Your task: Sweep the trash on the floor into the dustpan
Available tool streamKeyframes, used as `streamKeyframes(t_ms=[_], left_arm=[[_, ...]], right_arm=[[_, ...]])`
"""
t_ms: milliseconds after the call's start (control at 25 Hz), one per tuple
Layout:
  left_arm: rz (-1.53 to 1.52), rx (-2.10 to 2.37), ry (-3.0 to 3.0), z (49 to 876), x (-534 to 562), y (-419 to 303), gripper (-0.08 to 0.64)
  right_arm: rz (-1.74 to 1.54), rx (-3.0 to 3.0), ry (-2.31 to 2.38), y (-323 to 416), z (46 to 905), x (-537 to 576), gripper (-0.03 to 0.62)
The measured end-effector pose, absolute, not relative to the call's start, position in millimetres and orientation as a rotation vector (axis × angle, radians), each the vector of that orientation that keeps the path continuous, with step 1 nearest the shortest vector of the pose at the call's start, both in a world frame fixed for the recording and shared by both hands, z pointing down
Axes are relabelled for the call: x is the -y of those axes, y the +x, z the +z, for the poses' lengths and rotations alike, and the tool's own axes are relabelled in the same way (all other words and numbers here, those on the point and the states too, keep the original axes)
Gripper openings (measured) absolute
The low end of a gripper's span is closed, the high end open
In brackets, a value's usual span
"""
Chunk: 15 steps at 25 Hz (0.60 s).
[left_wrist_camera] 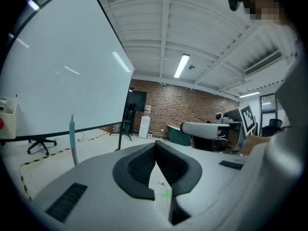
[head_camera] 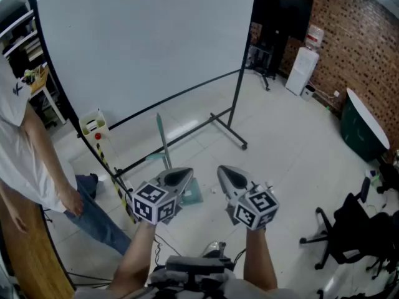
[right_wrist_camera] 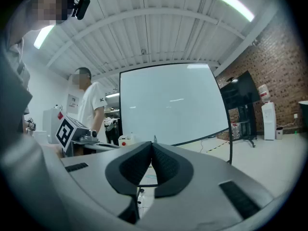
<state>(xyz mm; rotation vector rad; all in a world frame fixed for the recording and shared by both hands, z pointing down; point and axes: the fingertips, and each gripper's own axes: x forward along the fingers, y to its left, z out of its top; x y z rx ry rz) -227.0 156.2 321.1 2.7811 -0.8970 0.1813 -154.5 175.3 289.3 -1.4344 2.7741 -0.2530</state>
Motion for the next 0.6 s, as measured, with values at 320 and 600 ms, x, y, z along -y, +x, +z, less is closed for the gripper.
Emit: streamKeyframes(t_ms=[320, 600], left_arm=[[0.215, 1.088, 2.713, 322.2, -104.1, -222.4, 0.000], [0.279, 1.271, 2.618, 327.1, -83.8, -257.2, 0.000]], right_arm=[[-0.290, -2.872, -1.250, -137.8, 289.4, -119.7, 0.000], [-0.340, -2.950, -1.150, -161.4, 293.8, -87.9, 0.000]])
